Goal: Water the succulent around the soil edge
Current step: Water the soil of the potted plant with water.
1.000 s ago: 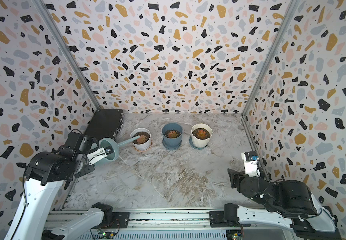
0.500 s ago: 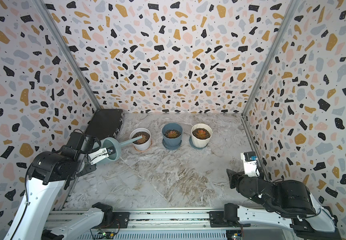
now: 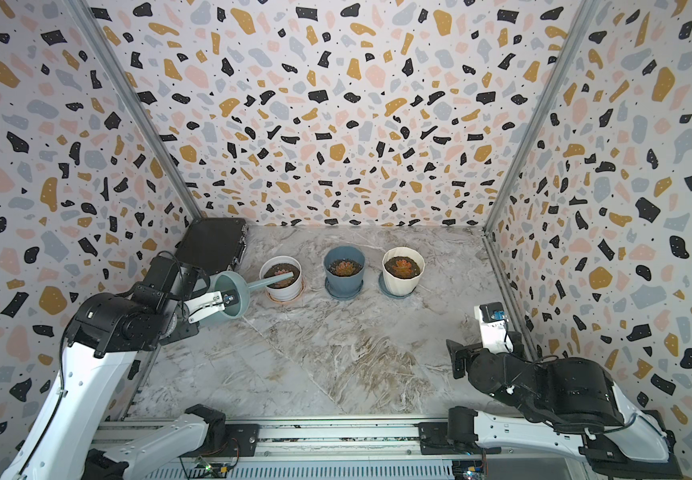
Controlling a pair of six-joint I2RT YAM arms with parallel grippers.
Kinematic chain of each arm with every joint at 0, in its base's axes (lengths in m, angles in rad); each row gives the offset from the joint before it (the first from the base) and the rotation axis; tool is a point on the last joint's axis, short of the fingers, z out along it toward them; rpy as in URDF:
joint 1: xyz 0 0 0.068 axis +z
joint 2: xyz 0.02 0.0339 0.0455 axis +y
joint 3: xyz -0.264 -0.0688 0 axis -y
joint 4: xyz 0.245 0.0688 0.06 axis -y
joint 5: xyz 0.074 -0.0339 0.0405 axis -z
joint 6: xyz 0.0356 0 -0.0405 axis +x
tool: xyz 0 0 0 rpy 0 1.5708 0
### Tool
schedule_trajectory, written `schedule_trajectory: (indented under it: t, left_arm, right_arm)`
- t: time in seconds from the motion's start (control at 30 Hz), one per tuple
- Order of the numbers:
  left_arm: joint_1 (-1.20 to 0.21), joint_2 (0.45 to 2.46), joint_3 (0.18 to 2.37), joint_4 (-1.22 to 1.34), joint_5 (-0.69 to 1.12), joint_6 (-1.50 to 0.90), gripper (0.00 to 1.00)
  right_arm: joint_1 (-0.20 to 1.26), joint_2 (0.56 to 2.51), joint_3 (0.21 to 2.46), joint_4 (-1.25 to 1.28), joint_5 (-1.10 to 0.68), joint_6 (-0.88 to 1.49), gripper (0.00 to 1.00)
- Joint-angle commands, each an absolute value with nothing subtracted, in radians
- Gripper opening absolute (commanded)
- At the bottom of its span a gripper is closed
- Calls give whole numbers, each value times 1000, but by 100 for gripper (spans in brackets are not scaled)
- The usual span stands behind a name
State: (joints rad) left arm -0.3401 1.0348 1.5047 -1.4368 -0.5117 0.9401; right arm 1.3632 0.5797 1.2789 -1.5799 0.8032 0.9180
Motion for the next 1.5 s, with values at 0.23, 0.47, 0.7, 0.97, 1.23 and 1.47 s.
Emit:
schedule_trajectory:
  t: [0.23, 0.47, 0.7, 0.97, 1.23, 1.47]
  left_arm:
    - [-352, 1042, 1549, -1362, -537, 963, 0]
    - [-354, 1050, 1542, -1351, -535, 969, 0]
    - [-357, 1066, 1546, -1334, -534, 983, 0]
    - [-356, 1081, 1545, -1308, -535, 994, 0]
    - [-356, 1094, 1545, -1287, -537, 1006, 0]
    - [-356, 1103, 1539, -1268, -544, 1017, 0]
  right_arm:
    - [1368, 580, 1295, -1788, 793, 881, 99]
    - [1368, 578, 1297, -1790, 795, 879, 99]
    - [1368, 579, 1301, -1790, 798, 880, 99]
    - [1368, 576, 1298, -1789, 807, 891, 99]
    - [1368, 577, 1294, -1789, 809, 900, 100]
    - [1368, 577, 1294, -1790, 811, 902, 99]
